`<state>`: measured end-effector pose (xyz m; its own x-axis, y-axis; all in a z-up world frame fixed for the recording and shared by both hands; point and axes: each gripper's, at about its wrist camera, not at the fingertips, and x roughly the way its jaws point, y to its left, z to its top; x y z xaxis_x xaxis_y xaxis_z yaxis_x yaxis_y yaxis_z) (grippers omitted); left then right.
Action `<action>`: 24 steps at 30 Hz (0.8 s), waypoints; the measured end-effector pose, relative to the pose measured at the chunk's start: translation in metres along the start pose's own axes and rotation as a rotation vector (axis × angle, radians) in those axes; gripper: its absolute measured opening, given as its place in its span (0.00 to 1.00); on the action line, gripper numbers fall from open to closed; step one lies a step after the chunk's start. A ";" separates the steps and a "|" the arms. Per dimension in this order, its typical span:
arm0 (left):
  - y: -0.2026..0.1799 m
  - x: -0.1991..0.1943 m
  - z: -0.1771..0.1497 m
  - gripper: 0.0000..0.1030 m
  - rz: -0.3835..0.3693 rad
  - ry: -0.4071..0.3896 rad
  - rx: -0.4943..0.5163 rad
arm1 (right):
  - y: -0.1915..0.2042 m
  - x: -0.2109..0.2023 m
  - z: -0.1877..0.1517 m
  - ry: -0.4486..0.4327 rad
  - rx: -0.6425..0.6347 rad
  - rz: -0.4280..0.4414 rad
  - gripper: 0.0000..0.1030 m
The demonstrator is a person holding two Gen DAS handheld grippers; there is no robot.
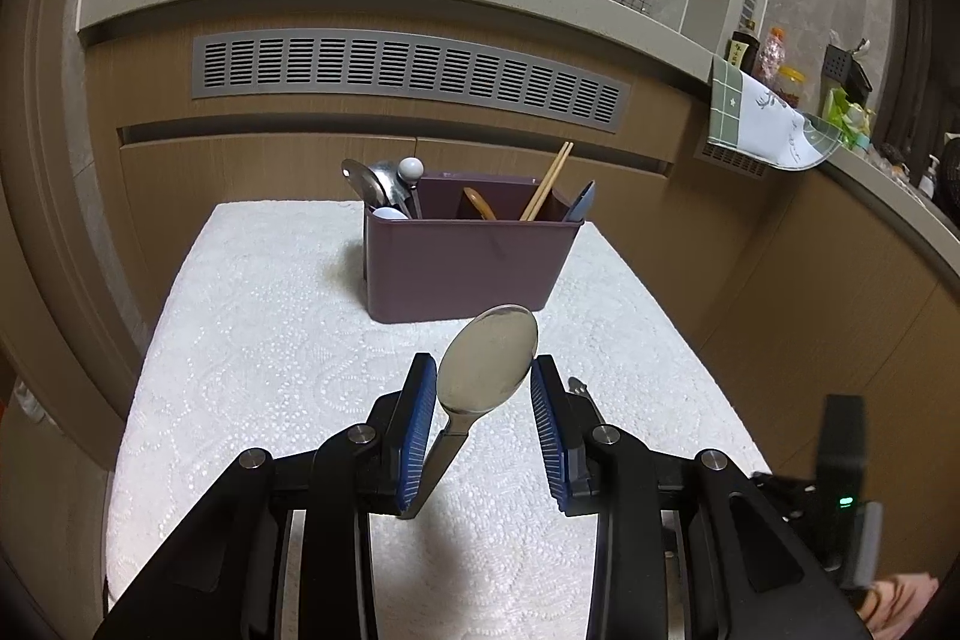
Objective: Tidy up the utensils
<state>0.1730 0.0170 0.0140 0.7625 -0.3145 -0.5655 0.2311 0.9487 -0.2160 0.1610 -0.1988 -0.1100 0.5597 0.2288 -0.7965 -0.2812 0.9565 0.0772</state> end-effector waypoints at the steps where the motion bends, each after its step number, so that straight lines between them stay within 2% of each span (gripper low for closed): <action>1: 0.001 -0.001 -0.001 0.33 -0.001 -0.003 -0.002 | 0.003 0.002 0.002 -0.009 -0.010 -0.027 0.44; 2: 0.001 -0.002 -0.001 0.33 0.000 -0.005 -0.004 | 0.005 0.004 0.004 -0.014 -0.022 -0.058 0.38; 3: 0.002 -0.003 -0.002 0.33 -0.001 -0.006 -0.007 | 0.006 0.004 0.007 -0.014 -0.029 -0.072 0.25; 7: 0.005 -0.007 -0.003 0.33 -0.005 -0.008 -0.020 | 0.006 -0.007 0.018 -0.053 -0.061 -0.123 0.25; 13: 0.006 -0.009 0.002 0.32 0.002 -0.021 -0.021 | 0.000 -0.071 0.061 -0.275 -0.091 -0.163 0.25; 14: 0.006 -0.009 0.003 0.32 0.002 -0.023 -0.020 | -0.002 -0.079 0.069 -0.298 -0.086 -0.157 0.25; 16: 0.004 -0.009 0.005 0.32 0.003 -0.027 -0.014 | -0.007 -0.091 0.082 -0.329 -0.069 -0.134 0.05; 17: 0.003 -0.009 0.006 0.32 0.004 -0.028 -0.010 | -0.009 -0.095 0.090 -0.334 -0.063 -0.118 0.00; 21: -0.001 -0.011 0.014 0.32 0.010 -0.044 0.010 | -0.014 -0.106 0.106 -0.372 -0.054 -0.076 0.00; 24: -0.001 -0.010 0.019 0.32 0.005 -0.044 0.008 | -0.026 -0.104 0.113 -0.334 -0.029 0.021 0.00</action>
<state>0.1764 0.0202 0.0347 0.7895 -0.3079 -0.5309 0.2318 0.9506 -0.2065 0.1982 -0.2267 0.0383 0.7769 0.2999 -0.5536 -0.3150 0.9465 0.0706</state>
